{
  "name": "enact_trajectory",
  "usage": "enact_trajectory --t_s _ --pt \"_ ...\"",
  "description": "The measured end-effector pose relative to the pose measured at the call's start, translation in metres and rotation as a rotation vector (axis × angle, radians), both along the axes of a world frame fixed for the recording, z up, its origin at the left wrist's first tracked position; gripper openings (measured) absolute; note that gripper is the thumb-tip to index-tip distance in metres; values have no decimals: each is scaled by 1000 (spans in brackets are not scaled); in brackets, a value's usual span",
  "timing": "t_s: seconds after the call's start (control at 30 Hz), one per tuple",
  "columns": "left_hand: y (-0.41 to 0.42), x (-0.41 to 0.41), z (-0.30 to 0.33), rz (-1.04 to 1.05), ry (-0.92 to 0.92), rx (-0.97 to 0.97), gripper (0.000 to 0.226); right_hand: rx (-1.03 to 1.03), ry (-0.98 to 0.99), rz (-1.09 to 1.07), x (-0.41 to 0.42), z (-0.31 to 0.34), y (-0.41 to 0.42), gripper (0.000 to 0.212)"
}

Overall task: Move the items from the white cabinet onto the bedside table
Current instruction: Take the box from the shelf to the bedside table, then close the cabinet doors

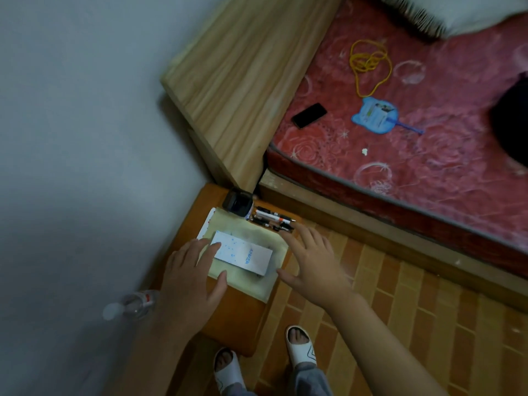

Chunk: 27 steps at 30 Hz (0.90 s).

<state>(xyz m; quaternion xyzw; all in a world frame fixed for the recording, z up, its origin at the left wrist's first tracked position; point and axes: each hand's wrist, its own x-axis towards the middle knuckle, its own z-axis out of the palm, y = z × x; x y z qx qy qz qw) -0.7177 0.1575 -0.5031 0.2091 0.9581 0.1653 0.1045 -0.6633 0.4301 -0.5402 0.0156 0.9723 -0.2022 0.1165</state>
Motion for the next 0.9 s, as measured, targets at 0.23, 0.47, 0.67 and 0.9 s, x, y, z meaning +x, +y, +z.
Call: enact_trajectory --t_s 0.23,0.47,0.67,0.9 --pt "36 9 83 -80 121 41 56 18 92 -99 27 104 44 77" --pt "79 29 167 -220 173 69 59 67 137 -323 103 185 70 77" --pt "123 55 235 -476 246 154 55 128 165 -598 207 245 73 79" --pt "184 124 295 -775 317 272 55 217 212 -952 351 301 54 77"
